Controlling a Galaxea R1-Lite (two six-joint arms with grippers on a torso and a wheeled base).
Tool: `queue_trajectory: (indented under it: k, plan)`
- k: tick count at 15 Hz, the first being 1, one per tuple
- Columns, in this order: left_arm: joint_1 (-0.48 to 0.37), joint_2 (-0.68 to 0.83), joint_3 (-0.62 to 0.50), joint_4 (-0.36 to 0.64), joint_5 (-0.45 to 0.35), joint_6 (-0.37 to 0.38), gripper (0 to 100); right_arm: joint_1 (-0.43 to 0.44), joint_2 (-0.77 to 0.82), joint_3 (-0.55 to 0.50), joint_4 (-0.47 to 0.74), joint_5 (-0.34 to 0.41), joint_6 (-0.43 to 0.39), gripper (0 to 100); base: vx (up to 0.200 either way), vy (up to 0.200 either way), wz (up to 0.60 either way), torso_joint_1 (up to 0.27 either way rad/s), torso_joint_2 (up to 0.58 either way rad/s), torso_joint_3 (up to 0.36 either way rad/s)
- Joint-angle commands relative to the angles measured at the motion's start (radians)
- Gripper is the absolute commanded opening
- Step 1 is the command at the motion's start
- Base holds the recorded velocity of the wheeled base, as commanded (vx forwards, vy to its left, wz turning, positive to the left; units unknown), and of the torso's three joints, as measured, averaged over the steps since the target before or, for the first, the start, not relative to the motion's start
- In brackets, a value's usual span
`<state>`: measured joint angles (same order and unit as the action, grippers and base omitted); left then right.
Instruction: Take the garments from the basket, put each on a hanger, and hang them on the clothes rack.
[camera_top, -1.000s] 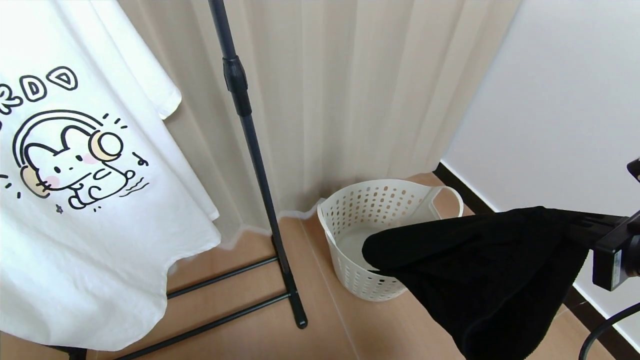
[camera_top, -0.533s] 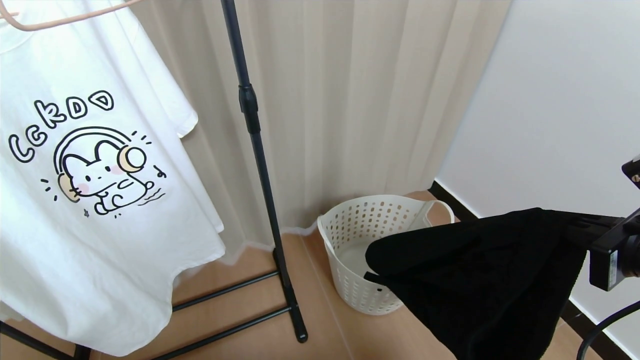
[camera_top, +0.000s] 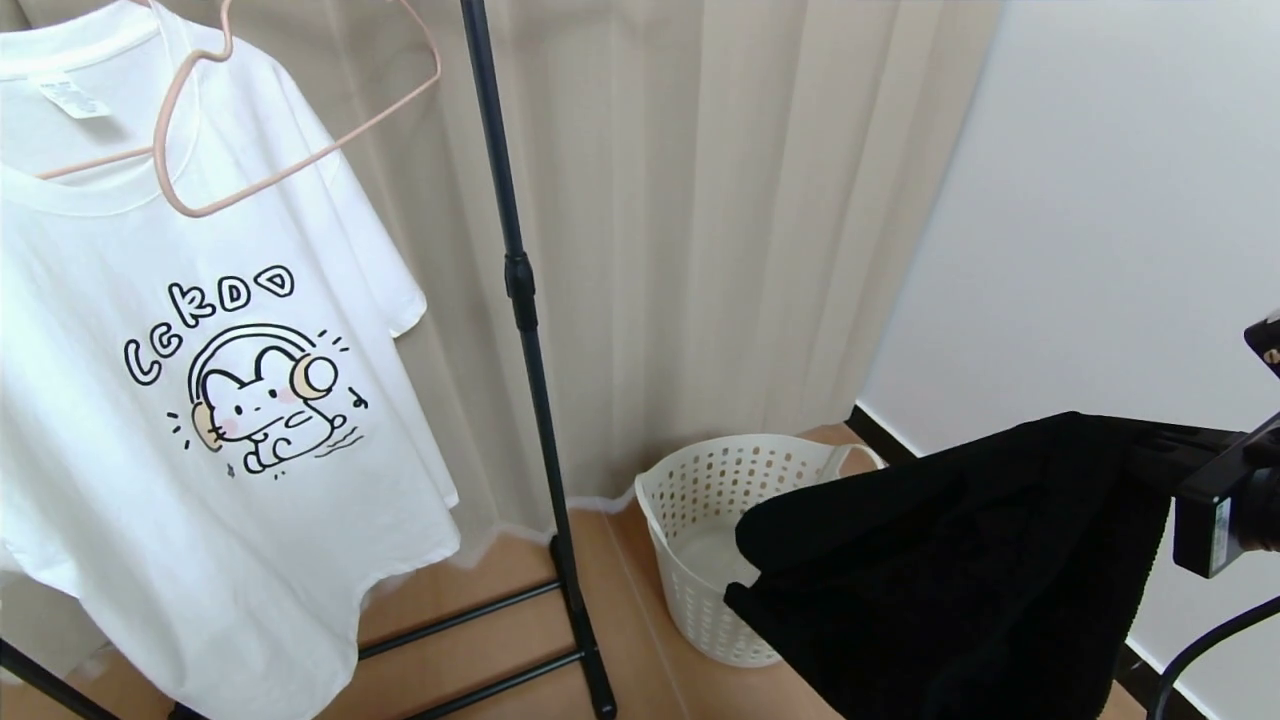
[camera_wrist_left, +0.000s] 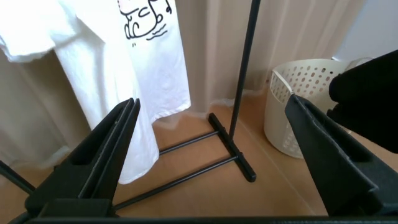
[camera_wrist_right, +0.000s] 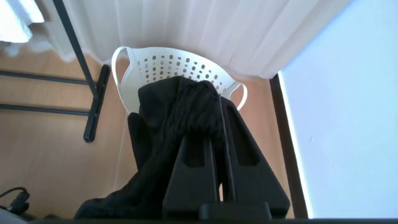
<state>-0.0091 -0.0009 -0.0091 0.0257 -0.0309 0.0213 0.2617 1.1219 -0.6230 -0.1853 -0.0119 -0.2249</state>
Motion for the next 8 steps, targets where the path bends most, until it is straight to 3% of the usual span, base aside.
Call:
queue_trajectory:
  k: [1,8]
  plan:
    - [0.0,0.001,0.0,-0.001,0.0,0.0,100,0.001,0.002,0.002,0.0,0.0,-0.001,0,0.0,0.0,0.0,0.012,-0.39,-0.383]
    - [0.0,0.001,0.001,-0.001,0.0,0.0,100,0.001,0.001,0.002,0.0,0.0,-0.001,0,0.0,0.0,0.0,0.062,-0.45,-0.381]
